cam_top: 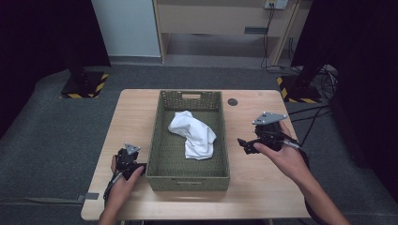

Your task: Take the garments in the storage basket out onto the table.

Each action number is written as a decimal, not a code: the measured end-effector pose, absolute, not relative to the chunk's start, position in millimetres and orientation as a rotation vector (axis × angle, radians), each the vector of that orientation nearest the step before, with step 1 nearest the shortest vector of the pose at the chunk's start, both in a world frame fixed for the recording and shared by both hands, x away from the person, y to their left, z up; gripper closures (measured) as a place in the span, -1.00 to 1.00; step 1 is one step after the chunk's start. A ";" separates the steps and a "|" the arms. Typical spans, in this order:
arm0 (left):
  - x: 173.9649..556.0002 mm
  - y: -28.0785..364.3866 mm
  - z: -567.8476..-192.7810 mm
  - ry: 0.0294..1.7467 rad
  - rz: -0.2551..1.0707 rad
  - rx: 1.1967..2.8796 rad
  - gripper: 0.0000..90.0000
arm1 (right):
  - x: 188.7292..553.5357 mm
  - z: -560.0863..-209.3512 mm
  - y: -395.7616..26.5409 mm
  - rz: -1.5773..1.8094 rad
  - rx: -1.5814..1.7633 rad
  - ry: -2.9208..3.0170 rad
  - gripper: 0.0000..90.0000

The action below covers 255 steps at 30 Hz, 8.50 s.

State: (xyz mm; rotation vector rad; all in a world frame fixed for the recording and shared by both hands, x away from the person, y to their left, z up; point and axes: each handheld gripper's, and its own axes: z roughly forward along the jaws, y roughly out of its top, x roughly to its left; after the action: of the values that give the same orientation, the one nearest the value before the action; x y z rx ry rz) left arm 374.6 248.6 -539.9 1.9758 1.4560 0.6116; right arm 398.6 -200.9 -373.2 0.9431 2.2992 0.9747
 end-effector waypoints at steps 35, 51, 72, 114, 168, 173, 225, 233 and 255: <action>374.7 248.6 -539.9 1.457 0.612 1.975 -1.00 | 446.6 -363.4 -137.6 1.005 0.876 2.362 -0.92; 374.6 248.5 -539.9 1.457 0.612 1.975 -1.00 | 463.7 -365.0 -110.1 0.999 0.871 2.381 -0.92; 374.1 247.7 -539.9 1.458 0.612 1.974 -1.00 | 487.5 -382.1 -71.2 0.977 0.882 2.418 -0.93; 374.2 247.6 -540.0 1.459 0.612 1.972 -1.00 | 531.7 -439.9 -7.0 0.931 0.981 2.490 -0.93; 374.1 247.8 -539.9 1.458 0.611 1.976 -1.00 | 537.8 -471.1 -1.3 0.910 1.067 2.490 -0.93; 374.2 247.8 -539.9 1.458 0.611 1.976 -1.00 | 539.6 -476.6 -2.4 0.889 1.077 2.500 -0.93; 374.5 247.8 -539.9 1.453 0.610 1.977 -1.00 | 543.1 -518.5 -4.4 0.747 1.185 2.551 -0.86; 374.5 247.8 -539.9 1.453 0.610 1.978 -1.00 | 538.4 -514.6 -2.3 0.750 1.147 2.563 -0.56; 374.5 247.6 -540.0 1.455 0.611 1.974 -1.00 | 527.7 -467.5 -5.2 0.797 1.073 2.548 0.28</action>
State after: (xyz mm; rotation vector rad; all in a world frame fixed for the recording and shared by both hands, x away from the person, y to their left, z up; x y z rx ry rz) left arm 374.5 247.6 -540.0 1.9743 1.4546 0.6111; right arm 527.7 -5.2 -467.5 1.0734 2.5483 0.7968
